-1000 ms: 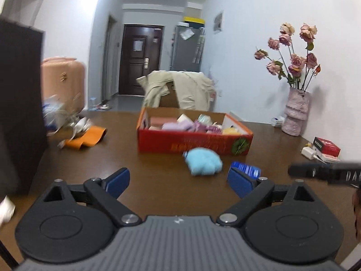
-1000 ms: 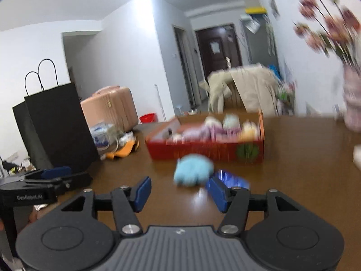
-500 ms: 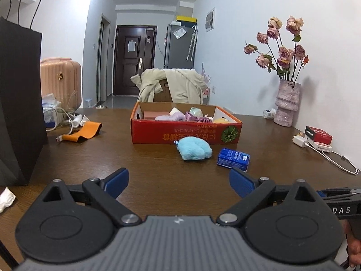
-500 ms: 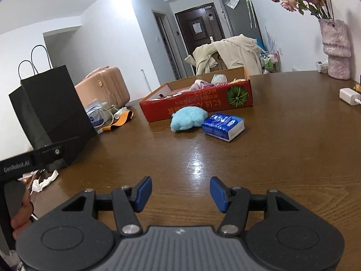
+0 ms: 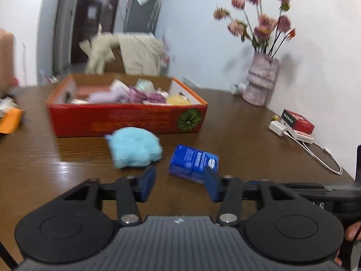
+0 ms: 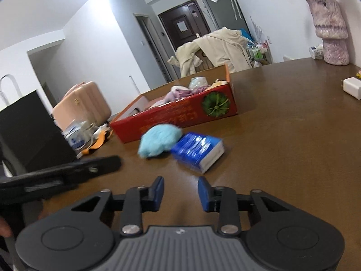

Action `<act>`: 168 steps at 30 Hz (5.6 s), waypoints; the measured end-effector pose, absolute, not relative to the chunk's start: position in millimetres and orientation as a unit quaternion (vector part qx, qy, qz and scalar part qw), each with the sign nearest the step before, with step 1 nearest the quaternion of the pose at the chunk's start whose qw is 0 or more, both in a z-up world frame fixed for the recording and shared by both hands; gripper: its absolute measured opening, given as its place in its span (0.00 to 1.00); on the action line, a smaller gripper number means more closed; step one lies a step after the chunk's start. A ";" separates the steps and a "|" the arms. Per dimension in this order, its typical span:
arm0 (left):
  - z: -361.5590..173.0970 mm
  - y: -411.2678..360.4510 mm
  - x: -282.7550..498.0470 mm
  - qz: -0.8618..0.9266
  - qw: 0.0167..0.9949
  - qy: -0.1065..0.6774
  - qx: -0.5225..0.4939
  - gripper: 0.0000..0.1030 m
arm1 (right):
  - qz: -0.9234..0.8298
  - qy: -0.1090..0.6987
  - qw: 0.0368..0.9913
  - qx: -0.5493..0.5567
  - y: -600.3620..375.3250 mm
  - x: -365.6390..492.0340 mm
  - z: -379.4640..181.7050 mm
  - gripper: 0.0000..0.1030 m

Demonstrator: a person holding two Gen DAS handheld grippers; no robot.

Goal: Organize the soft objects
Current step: 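Grasp the blue tissue pack with both grippers, then carry the blue tissue pack with both grippers over the box, then open both grippers to release the tissue pack into the box, then grasp the light-blue fluffy puff with both grippers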

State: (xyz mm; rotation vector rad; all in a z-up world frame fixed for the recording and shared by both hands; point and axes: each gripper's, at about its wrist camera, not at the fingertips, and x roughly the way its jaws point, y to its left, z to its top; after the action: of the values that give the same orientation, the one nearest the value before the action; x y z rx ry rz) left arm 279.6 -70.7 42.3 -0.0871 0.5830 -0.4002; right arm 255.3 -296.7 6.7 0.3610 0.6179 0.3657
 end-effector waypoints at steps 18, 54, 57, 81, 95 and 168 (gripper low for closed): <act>-9.4 -73.7 382.8 -0.247 0.871 0.387 -0.174 0.34 | 0.166 0.324 0.893 0.264 -316.8 352.0 -34.1 0.24; 73.8 6.7 255.6 -0.201 0.923 0.254 -0.206 0.22 | 0.207 0.221 0.938 0.170 -232.9 251.6 66.4 0.16; 96.0 11.0 302.3 -0.200 0.928 0.242 -0.199 0.22 | 0.212 0.210 0.940 0.166 -229.8 297.8 85.7 0.16; 20.9 -8.4 528.1 -0.160 0.896 0.399 -0.113 0.27 | 0.147 0.388 0.903 0.114 -196.0 522.2 22.1 0.14; 132.7 34.1 423.9 -0.129 0.950 0.271 -0.083 0.71 | 0.152 0.261 0.950 0.077 -240.6 429.3 138.5 0.31; -22.0 22.3 398.5 -0.209 0.887 0.341 -0.232 0.31 | 0.222 0.316 0.901 0.195 -227.2 407.1 -23.7 0.36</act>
State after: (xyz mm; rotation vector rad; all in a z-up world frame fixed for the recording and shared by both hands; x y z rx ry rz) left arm 398.5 22.2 -22.0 -0.4817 0.7082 -0.4335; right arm 407.1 -227.2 -23.7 0.4043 0.6542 0.4583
